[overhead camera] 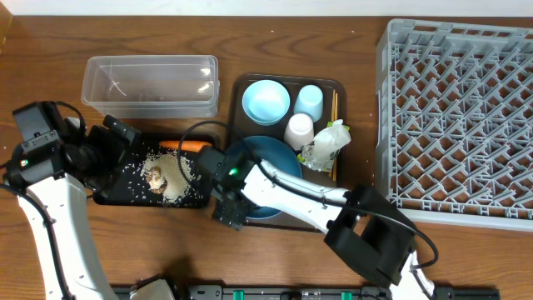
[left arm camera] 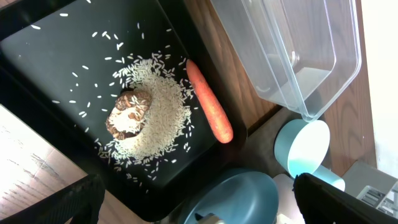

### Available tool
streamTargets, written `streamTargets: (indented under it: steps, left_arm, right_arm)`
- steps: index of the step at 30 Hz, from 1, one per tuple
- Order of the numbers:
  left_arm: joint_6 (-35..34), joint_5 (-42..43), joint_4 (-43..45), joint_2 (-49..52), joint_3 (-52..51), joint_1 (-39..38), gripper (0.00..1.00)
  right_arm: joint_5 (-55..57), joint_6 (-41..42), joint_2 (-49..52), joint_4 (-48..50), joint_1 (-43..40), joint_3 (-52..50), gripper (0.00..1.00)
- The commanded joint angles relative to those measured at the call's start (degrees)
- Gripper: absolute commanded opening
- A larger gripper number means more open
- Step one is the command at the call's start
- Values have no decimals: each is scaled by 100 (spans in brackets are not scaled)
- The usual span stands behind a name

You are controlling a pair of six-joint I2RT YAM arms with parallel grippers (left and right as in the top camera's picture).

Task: Sort waste into correct bins and load items into the dishwasher rack
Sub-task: 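Move the right gripper left and lower it onto the blue plate's rim, then close the right gripper on the blue plate rim and adjust the grip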

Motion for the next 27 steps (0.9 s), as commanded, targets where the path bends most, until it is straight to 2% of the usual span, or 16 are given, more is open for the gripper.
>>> streamTargets:
  steps: [1,12,17,27]
  left_arm:
    - [76,35,-9,2,55,31,98]
    - [76,35,-9,2,55,31,98]
    - [76,33,-9,2,55,31,98]
    - [76,35,-9,2,55,31,98]
  right_arm:
    - [179,52,28,20,72,107,70]
    - [225,190,66,221,59,94,56]
    - [227,199,66,238,44,74,42]
    - [225,203,114,299,42,-79,36]
